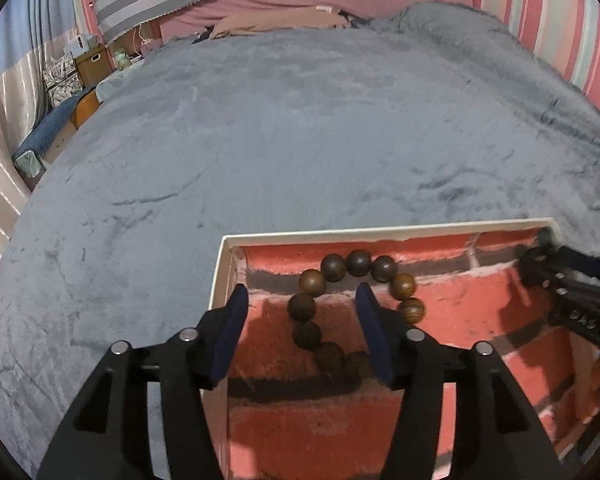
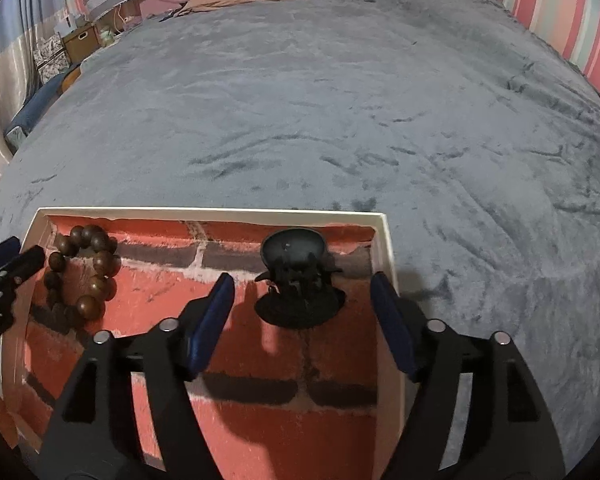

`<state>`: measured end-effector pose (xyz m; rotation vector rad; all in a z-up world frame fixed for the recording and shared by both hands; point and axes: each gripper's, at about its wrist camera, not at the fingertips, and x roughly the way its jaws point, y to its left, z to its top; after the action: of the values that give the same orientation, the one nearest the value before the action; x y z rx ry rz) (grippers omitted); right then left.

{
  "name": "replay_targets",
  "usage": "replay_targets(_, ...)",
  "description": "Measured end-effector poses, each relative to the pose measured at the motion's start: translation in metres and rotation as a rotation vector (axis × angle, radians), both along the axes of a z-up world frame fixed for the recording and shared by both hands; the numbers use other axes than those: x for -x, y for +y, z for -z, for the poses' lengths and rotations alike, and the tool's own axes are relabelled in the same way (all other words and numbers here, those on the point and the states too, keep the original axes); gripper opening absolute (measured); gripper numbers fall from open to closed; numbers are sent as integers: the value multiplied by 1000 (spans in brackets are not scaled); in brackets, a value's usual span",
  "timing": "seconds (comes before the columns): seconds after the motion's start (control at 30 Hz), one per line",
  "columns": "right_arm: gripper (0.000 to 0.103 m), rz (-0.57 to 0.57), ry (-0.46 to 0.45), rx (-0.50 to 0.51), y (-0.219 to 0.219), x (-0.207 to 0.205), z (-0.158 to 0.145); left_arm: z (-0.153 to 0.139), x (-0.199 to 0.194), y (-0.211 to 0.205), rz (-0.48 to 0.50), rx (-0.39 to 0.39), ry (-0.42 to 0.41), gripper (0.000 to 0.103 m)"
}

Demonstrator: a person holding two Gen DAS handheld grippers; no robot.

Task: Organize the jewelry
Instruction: 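Open both tools and lift them back toward the remaining jewelry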

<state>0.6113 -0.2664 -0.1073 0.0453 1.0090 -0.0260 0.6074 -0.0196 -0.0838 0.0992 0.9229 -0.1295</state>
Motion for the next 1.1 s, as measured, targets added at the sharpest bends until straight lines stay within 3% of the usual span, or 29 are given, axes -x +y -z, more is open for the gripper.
replay_targets(0.1,77,-20,-33,-75,-5,15,-18,-25,20,9,-1,49,-52,71)
replay_targets(0.23,96,-40,-135,-93,-10,57,-51,-62,62,25,-6,88,-152,90)
replay_targets(0.3,99,-50,-173,-105,-12,80,-62,-76,95,34,-21,90,-214,93)
replay_targets(0.73,99,-90,-384,8,-21,250,-104,-109,256,67,-7,84,-338,95)
replay_targets(1.1,99,-42,-455,113,-28,357,-104,-116,358,75,-15,85,-389,95)
